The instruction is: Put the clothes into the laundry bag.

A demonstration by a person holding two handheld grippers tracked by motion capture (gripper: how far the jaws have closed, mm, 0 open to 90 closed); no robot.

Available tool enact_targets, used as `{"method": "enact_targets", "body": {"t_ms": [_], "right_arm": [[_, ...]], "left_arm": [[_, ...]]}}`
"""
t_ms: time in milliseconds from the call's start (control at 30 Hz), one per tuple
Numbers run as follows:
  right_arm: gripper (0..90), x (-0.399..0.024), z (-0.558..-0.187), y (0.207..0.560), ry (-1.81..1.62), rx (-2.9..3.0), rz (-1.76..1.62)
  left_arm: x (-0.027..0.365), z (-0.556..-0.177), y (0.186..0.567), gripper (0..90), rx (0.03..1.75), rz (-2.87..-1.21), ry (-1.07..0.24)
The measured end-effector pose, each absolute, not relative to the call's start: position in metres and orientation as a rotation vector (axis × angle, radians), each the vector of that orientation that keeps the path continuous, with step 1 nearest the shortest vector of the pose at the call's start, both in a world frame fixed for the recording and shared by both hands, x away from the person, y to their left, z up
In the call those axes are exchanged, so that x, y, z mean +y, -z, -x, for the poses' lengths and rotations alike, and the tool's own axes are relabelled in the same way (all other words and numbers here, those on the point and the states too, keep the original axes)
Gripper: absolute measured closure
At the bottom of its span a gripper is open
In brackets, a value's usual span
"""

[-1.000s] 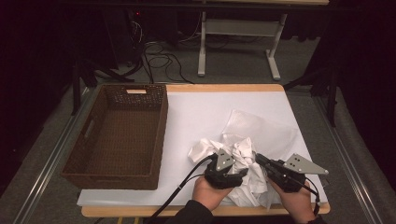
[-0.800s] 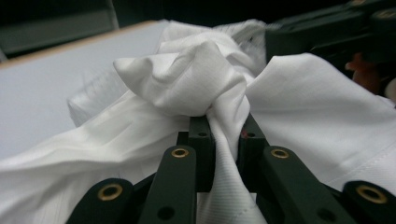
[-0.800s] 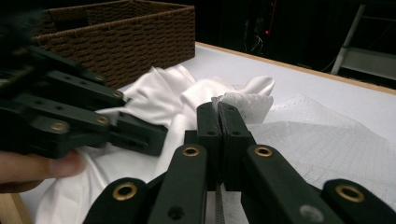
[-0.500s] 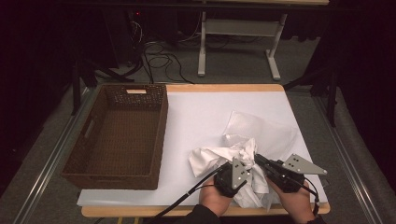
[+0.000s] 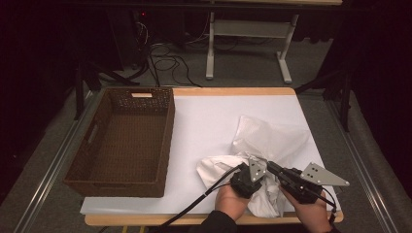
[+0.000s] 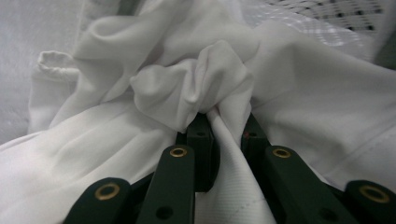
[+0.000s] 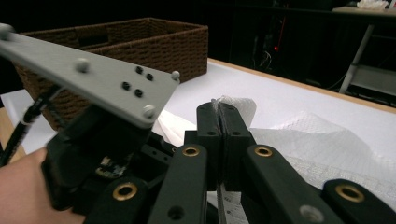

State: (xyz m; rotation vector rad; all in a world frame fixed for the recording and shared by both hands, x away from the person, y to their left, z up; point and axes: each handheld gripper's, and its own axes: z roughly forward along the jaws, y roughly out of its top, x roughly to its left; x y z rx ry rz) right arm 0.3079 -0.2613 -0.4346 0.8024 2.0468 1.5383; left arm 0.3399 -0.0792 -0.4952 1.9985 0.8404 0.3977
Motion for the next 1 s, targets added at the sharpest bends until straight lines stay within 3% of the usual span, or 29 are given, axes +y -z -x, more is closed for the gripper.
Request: {"method": "enact_targets", "body": {"t_ms": [100,233,267,300,333,533,700,1000], "right_arm": [[90.0,-0.266,-0.307,0.434,-1.537,2.041,-0.805],[90.0,-0.267,-0.309,0.436,-1.536,2.042,-0.81],[90.0,-0.267,-0.309,0.436,-1.535,2.044,-0.817],[90.0,-0.266,-0.309,0.436,-1.533,2.042,-0.812],[90.0,-0.266,-0.309,0.436,-1.533,2.042,-0.812],[90.0,-0.264,-0.308,0.436,-1.528,2.045,-0.811],[90.0,-0.265,-0.308,0.437,-1.525,2.044,-0.813],[90.0,-0.264,-0.308,0.438,-1.523,2.045,-0.812]], "left_arm": [[-0.074,-0.339,0.496,72.0,0.86,-1.929,-0.369],[-0.068,-0.335,0.495,55.4,0.841,-1.892,-0.357],[-0.066,-0.333,0.493,55.4,0.833,-1.884,-0.362],[-0.063,-0.329,0.491,45.4,0.816,-1.877,-0.383],[-0.063,-0.329,0.491,41.1,0.816,-1.877,-0.383],[-0.044,-0.318,0.482,28.2,0.774,-1.851,-0.387],[-0.024,-0.315,0.474,25.4,0.76,-1.812,-0.35],[0.036,-0.322,0.483,24.7,0.876,-1.765,-0.473]]}}
